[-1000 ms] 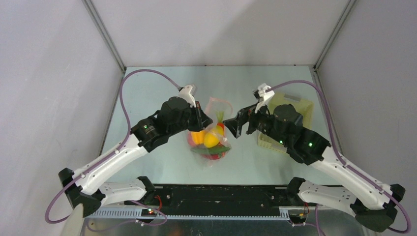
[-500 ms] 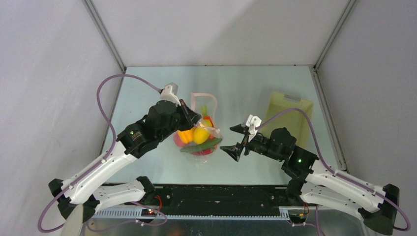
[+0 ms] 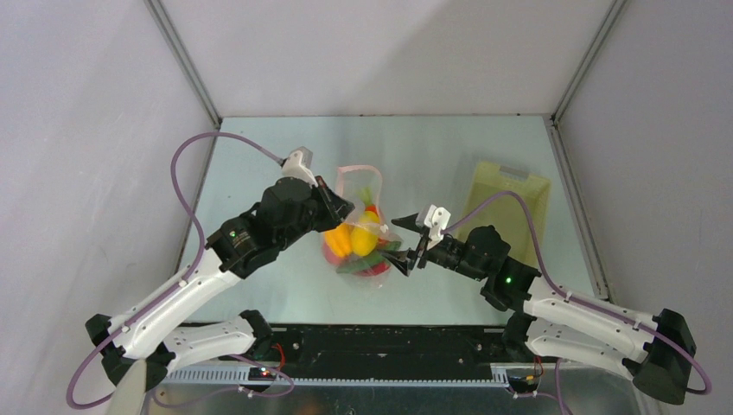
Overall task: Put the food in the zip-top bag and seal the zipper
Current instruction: Zip the zipper food storage bag at the center of the board.
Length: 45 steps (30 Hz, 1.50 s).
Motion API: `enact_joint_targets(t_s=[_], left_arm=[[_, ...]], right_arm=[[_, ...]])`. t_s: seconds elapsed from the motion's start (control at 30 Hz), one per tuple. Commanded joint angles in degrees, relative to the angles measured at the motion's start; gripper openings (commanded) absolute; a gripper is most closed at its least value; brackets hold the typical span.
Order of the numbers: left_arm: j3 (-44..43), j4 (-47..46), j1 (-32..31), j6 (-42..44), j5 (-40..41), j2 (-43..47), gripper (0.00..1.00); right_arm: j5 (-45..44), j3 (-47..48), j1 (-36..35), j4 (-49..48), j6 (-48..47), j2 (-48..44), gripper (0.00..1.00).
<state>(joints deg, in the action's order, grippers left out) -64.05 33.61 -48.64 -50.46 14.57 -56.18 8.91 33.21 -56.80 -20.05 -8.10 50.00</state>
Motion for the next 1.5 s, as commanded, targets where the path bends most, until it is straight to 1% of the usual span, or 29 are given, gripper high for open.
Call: enact_joint_targets(t_s=[0.0,0.07,0.1,0.13,0.2,0.33,0.43,0.57,0.63,0.7,0.8,0.83,0.87,0.9,0.97,1.03,1.07,1.1,1.13,1.17,1.2,1.27,1.33,1.37,1.47], left_arm=[[0.41,-3.53,-0.24,-0.96,-0.71,1.74,0.00],[0.56,-3.56,-0.24,-1.01,-0.77,1.99,0.00],[0.58,-3.61,-0.25,-1.03,-0.81,2.25,0.00],[0.77,-3.67,-0.28,-1.04,-0.89,2.32,0.00],[0.91,-3.90,-0.24,-1.09,-0.92,2.64,0.00],[0.95,-3.92,-0.27,-1.22,-0.73,2.91,0.00],[1.02,-4.23,-0.28,-1.23,-1.18,2.84,0.00],[1.00,-4.14,-0.30,-1.31,-1.51,2.72,0.00],[1.07,-4.02,-0.31,-1.38,-1.63,2.79,0.00],[1.30,-3.96,-0.27,-1.47,-1.62,3.01,0.00],[1.63,-4.00,-0.30,-1.57,-1.70,3.45,0.00],[1.78,-3.94,-0.30,-1.53,-1.72,3.58,0.00],[1.97,-3.88,-0.31,-1.30,-1.84,3.69,0.00],[2.07,-3.41,-0.31,-1.04,-1.83,3.95,0.00],[2.35,-2.54,-0.27,0.44,-1.98,4.65,0.01],[3.06,-1.94,-0.23,2.81,-2.28,5.83,0.12],[3.67,-1.82,-0.27,4.84,-2.64,6.44,0.24],[3.98,-1.82,-0.24,6.11,-2.98,7.76,0.33],[4.83,-2.11,-0.23,8.43,-3.63,8.55,0.50],[5.13,-2.79,-0.29,9.58,-3.87,10.06,0.59],[5.66,-3.21,-0.26,11.81,-4.51,11.43,0.79],[5.71,-4.42,-0.31,15.25,-5.42,12.99,0.97],[5.02,-5.81,-0.29,19.36,-7.68,13.63,0.99],[4.66,-7.17,-0.31,22.69,-10.34,13.64,1.00],[1.82,-9.68,-0.24,28.59,-15.08,12.10,1.00]], right_arm=[[-0.14,0.01,-0.08,-7.67,-1.56,1.22,0.68],[-0.08,0.01,0.03,-8.45,-1.47,1.77,0.61],[-0.05,0.01,0.15,-8.61,-1.34,2.12,0.52],[0.12,0.01,0.36,-8.69,-1.01,2.30,0.47],[0.53,0.01,0.65,-8.16,-0.81,2.82,0.45],[1.42,0.01,0.69,-6.99,-0.22,3.56,0.48],[0.96,0.01,0.71,-7.23,-0.14,4.15,0.47],[1.18,0.01,0.72,-9.03,-0.29,4.91,0.43],[1.54,0.05,0.72,-9.99,-0.34,5.00,0.38],[1.74,0.02,0.69,-10.45,-0.23,4.83,0.31],[2.17,0.01,0.76,-9.99,-0.44,4.32,0.15],[2.80,0.01,0.79,-9.69,-0.74,4.08,0.05],[3.15,0.01,0.80,-9.07,-0.92,3.89,0.02],[4.06,0.01,0.89,-8.66,-0.85,3.38,0.00],[6.07,0.01,1.54,-7.36,-0.66,2.29,0.00],[10.55,0.13,3.01,-5.57,-0.61,1.04,0.00],[14.28,0.29,4.52,-3.58,-0.78,0.66,0.00],[15.96,0.85,5.80,-2.31,-1.04,-0.09,0.00],[19.06,1.18,6.34,0.29,-1.99,-0.39,0.00],[20.24,1.91,7.14,1.69,-2.57,-0.92,0.00],[22.77,2.32,7.53,4.50,-4.00,-1.19,0.00],[26.02,3.71,8.66,8.16,-5.73,-1.25,0.00],[29.11,5.27,10.03,11.21,-7.45,-0.93,0.00],[30.18,6.40,11.20,12.70,-7.98,-0.76,0.00],[35.87,8.63,14.36,12.71,-8.88,0.40,0.00]])
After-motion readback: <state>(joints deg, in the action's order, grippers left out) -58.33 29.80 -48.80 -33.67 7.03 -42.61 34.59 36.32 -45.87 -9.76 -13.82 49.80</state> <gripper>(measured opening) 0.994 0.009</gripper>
